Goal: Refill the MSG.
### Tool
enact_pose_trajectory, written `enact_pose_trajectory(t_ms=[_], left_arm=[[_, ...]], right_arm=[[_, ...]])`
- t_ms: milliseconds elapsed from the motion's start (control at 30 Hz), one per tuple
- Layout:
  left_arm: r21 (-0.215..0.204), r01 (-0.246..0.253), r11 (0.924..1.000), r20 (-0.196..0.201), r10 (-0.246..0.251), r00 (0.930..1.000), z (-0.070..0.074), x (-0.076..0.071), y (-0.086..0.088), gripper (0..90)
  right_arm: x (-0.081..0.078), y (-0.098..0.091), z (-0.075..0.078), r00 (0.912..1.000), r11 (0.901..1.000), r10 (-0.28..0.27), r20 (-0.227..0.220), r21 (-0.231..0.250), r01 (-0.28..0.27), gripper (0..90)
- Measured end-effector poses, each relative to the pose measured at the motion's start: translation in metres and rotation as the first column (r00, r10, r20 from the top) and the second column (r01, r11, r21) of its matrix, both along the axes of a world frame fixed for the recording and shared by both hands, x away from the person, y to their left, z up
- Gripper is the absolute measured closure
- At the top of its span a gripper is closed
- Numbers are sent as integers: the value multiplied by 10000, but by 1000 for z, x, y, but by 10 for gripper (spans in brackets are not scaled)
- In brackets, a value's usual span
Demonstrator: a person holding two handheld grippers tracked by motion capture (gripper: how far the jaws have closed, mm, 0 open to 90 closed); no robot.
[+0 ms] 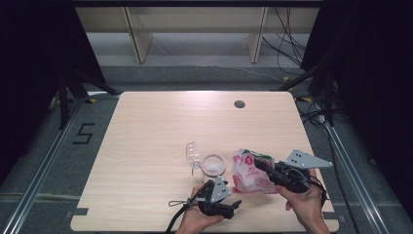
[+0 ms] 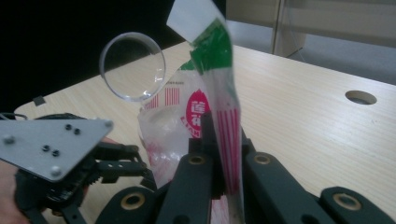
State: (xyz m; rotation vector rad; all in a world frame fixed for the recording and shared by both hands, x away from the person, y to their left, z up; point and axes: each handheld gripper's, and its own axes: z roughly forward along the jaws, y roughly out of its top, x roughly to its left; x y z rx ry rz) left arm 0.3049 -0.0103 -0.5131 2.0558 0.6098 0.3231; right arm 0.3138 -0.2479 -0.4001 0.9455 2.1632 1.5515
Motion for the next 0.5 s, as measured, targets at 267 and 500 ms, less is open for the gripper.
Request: enact_pose_trajectory(t_ms=[267, 500], left_arm=[[50, 230, 9997, -76, -229, 9997, 1, 7, -14, 259], [268, 191, 9995, -244, -184, 9995, 7, 5, -24, 266]], right_arm=[[-1, -4, 14, 9998, 9999, 154, -87, -73, -155, 900], [-3, -6, 35, 9998, 9996, 177, 69, 240, -179, 900]])
